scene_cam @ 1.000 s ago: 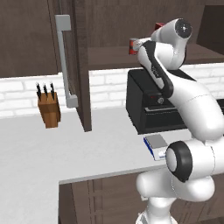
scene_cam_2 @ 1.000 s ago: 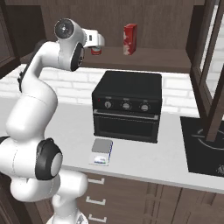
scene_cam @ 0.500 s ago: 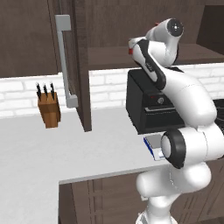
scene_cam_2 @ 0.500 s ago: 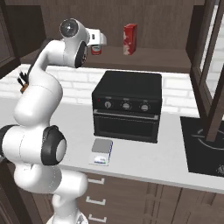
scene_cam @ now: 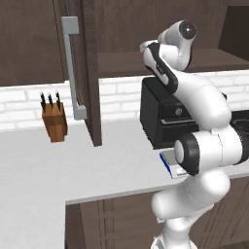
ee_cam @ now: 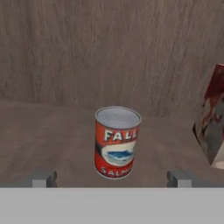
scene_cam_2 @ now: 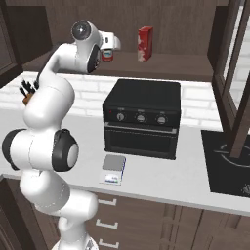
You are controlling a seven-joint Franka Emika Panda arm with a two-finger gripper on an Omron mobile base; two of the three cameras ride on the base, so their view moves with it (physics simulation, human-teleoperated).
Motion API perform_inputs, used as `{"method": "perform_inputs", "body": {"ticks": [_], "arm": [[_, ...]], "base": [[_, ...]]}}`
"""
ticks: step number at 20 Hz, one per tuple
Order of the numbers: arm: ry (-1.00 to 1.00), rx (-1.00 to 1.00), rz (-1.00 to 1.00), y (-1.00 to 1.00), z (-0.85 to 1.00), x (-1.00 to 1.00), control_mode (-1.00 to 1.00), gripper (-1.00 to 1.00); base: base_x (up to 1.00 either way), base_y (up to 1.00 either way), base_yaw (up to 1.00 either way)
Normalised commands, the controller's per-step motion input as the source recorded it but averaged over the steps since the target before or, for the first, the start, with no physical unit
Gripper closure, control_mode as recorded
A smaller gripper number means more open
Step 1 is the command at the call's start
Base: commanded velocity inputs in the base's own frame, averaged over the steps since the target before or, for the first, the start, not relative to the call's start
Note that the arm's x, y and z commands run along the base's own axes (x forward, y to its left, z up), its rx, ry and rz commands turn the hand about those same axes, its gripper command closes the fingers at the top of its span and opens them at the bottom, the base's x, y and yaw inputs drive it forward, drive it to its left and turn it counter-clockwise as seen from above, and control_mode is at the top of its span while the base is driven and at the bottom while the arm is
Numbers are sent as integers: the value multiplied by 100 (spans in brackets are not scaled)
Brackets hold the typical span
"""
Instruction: Pick the canned food and place it on the digital scale for weighing, and close the cabinet.
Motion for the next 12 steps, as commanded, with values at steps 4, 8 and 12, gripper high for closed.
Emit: {"method": "perform_inputs", "body": {"ticks": [4,8,12], "arm": [[1,0,-2,6,-13,31,-100,-100],[3,0,-1,0,-4,23,-100,-100],[6,0,0,0,-11,30,-100,-100]], "base": [[0,0,0],[0,0,0],[0,0,0]]}}
